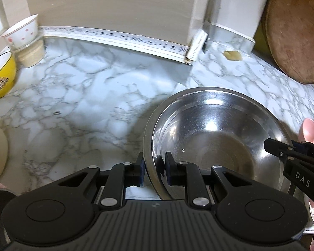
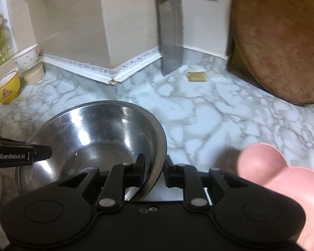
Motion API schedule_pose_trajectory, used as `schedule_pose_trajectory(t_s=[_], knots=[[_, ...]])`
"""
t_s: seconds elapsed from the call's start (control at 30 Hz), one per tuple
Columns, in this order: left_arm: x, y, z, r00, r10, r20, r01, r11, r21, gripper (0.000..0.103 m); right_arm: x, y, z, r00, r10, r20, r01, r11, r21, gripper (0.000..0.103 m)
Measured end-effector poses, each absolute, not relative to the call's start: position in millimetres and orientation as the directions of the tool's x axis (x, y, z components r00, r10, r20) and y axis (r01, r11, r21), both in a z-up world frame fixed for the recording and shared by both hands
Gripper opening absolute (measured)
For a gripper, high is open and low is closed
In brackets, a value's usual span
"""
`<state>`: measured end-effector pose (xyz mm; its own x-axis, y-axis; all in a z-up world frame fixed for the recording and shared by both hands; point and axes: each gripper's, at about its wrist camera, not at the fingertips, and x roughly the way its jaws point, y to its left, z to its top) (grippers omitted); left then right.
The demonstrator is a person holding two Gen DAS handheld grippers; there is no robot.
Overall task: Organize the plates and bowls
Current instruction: 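Lift the steel bowl and carry it toward the plate stack, then lower the steel bowl onto the stack and open both grippers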
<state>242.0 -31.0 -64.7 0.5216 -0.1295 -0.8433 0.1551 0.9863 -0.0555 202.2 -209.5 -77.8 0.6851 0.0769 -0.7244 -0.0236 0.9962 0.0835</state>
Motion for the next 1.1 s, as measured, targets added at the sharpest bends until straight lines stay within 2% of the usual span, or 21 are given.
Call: schedule_pose_trajectory(t_s=[0.6,1.03,1.1], knots=[[243,-42,-78,0.558,-0.137,-0.818,0.173,0.984,-0.047,0.018,196,-217,-93,0.683,0.025,-0.73,0.016,0.999,0.048,0.019],[241,-37,-72,0.581,-0.14,-0.802,0.157,0.986,-0.059,0.019,192,-226,-80,0.706,0.017,-0.708,0.022,0.999,0.047,0.02],[239,-36,-71,0.583,-0.138,-0.801,0.153,0.986,-0.059,0.022,189,-228,-76,0.715,0.015,-0.699,0.024,0.999,0.046,0.02]])
